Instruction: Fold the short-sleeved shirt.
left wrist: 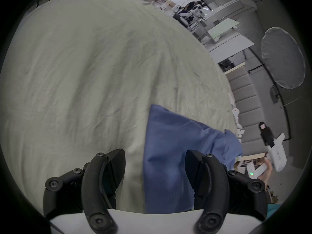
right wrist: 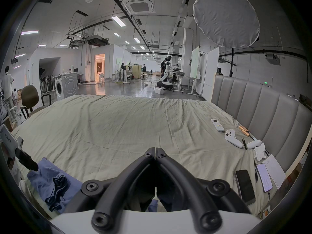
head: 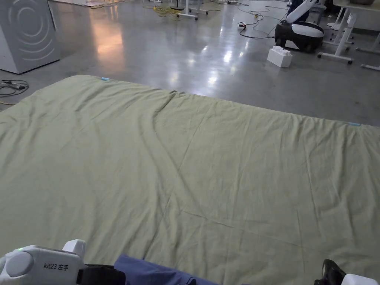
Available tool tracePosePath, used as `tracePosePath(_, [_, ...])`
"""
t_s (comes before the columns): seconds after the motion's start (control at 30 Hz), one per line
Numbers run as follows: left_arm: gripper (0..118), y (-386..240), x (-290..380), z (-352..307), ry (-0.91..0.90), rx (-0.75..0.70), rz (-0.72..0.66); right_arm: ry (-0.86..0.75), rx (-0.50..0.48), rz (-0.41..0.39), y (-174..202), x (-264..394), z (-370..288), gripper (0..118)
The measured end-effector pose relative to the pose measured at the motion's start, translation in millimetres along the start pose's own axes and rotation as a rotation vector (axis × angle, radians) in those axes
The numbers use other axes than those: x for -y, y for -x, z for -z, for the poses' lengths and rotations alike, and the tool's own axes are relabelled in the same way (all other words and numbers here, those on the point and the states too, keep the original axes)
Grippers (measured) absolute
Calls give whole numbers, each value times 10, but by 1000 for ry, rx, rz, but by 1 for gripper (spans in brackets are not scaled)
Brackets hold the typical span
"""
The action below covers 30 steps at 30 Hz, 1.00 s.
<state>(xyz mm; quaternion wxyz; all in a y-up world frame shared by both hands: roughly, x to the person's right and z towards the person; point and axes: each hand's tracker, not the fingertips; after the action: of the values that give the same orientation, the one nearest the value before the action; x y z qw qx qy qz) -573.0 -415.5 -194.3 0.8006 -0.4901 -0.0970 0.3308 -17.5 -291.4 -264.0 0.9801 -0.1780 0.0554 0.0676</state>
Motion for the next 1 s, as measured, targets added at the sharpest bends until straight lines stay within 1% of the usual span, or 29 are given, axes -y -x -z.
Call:
tracePosePath(0.07, [75,75,-13,-1,3,47,-32,2,0,-2,9,0,-4,0])
tracePosePath(0.13, [75,175,-27,-12,4,45,-41,3,-1,-5,25,3,-7,0])
tracePosePath(0.2, [74,76,-39,-39,4,15,-38,3,-1,-6,32,-1,-17,0])
tracePosePath(0.23, [71,-21,-49,-77,-2,-38,19,1,2,-5,42,-3,-27,0])
tracePosePath(0.27, [64,-91,-63,-64,-19,-80,65,1,3,-6,46,-6,-33,0])
tracePosePath(0.33, [45,-350,-65,-83,-54,-160,170,2,2,-10,57,-8,-36,0])
tracePosePath(0.37, [41,-460,-64,-75,-57,-188,188,3,1,-11,63,-10,-37,0])
tracePosePath(0.4, [40,-753,-10,-90,-55,-206,210,5,0,-14,71,-9,-38,0])
tracePosePath(0.43, [40,-888,22,-63,-52,-218,209,7,-2,-15,79,-7,-39,0])
tracePosePath(0.53, [25,-1179,47,28,-56,-273,309,9,-7,-21,98,5,-41,0])
tracePosePath(0.6, [20,-1393,83,89,-50,-302,355,11,-11,-23,110,15,-47,0])
tracePosePath(0.63, [19,-1510,100,141,-38,-321,366,12,-12,-23,121,18,-50,0])
tracePosePath(0.67, [19,-1626,112,158,-31,-385,399,14,-13,-22,124,22,-53,0])
tracePosePath(0.73, [19,-1878,149,200,-49,-547,522,16,-15,-19,126,36,-64,0])
tracePosePath(0.77, [19,-1942,155,212,-50,-585,562,19,-15,-20,124,44,-66,0])
tracePosePath(0.83, [19,-2014,162,227,-61,-611,557,20,-18,-20,113,57,-79,0])
tracePosePath(0.9, [22,-1990,137,172,-64,-587,528,21,-16,-21,97,76,-75,0])
tracePosePath(1.0, [45,-1975,110,23,-86,-616,528,22,-14,-18,71,93,-68,0])
